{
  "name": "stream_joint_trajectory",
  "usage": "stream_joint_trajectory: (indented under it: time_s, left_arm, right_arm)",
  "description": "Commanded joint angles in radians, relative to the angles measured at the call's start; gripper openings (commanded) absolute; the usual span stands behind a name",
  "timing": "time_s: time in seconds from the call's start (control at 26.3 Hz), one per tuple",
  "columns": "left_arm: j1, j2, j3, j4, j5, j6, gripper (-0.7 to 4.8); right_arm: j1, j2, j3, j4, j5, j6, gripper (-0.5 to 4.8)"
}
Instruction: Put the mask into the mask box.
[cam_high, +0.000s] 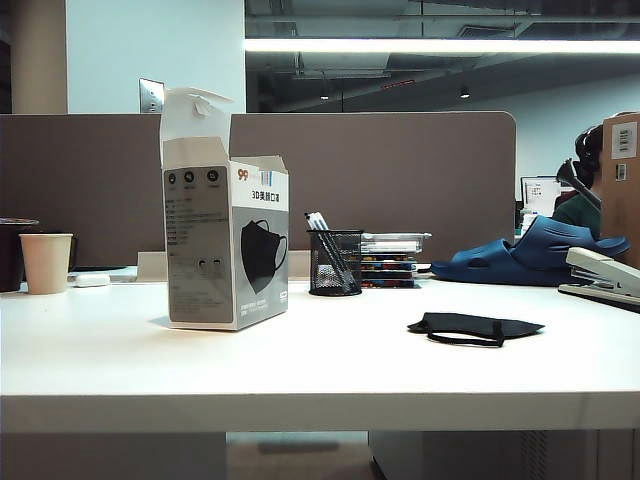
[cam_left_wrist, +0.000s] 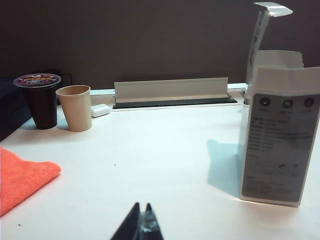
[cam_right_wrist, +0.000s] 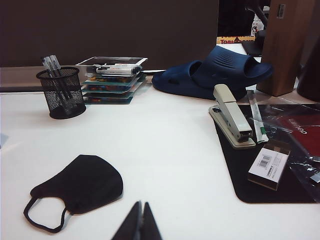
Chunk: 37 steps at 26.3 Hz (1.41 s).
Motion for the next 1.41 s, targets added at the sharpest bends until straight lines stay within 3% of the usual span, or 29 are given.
stream_joint_trajectory:
  time_s: [0.04,0.38,0.68,0.84,1.1,1.18,1.41]
  left_arm:
    - [0.000,0.000,0.004,0.011,0.000,0.000,-0.05]
    - [0.000,0.000,0.004,0.011,0.000,0.000,-0.05]
    - [0.000,0.000,0.005,0.011,0.003,-0.005,-0.05]
    - [0.000,0.000,0.008,0.032,0.071,-0.011,-0.05]
    - [0.000,0.000,0.068,0.034,0.280,-0.011,-0.05]
    - [0.000,0.000,0.136,-0.033,0.323,-0.012,-0.05]
    - [0.000,0.000,0.287,-0.253,0.323,-0.011,-0.05]
  right_arm:
    - [0.001,-0.006,-0.005,0.017,0.004,0.001,-0.01]
    - [0.002,-0.006,-0.003,0.017,0.000,0.001,-0.01]
    - [0.002,-0.006,0.060,0.026,-0.083,0.002,-0.02]
    - [0.002,-0.005,0.124,-0.062,-0.082,0.002,-0.01]
    - [0.002,-0.003,0.293,-0.221,-0.082,0.006,-0.02]
    - [0.002,-0.001,0.406,-0.304,-0.082,0.006,-0.02]
    - [0.002,0.096,0.608,-0.524,-0.087,0.074,-0.02]
